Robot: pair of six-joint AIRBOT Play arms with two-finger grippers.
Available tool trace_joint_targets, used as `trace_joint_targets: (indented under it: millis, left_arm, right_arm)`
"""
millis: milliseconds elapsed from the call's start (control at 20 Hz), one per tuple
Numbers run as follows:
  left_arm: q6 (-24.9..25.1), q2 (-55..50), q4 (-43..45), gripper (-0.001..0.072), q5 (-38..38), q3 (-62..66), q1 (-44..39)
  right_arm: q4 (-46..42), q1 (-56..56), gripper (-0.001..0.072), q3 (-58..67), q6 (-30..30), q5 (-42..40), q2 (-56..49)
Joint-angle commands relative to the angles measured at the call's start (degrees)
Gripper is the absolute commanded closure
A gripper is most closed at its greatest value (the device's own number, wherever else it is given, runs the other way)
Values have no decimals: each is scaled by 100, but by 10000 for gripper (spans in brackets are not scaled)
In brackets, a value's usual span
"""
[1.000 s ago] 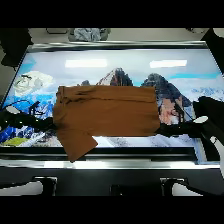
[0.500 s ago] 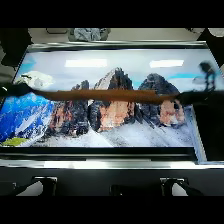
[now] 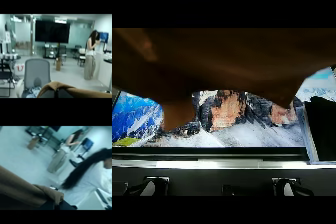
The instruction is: Fold the shirts.
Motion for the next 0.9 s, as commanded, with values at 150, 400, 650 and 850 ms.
trace_joint_targets:
  millis: [150,400,650,850]
  left_arm:
    - [-328,470,396,684,-35,168,0]
    - [-164,-162,431,683,-1274,-514,22]
    - [627,-2035,431,683,-1742,-2546,-286]
    - [866,-3866,420,683,-745,-3298,-741]
  right_arm:
    - [-601,7,672,216,417,511,409]
    - [-483,7,672,173,181,3353,-793]
    - [-166,179,673,-1121,295,3421,-3136]
    - [-326,1137,672,-1445,551,1202,-5005]
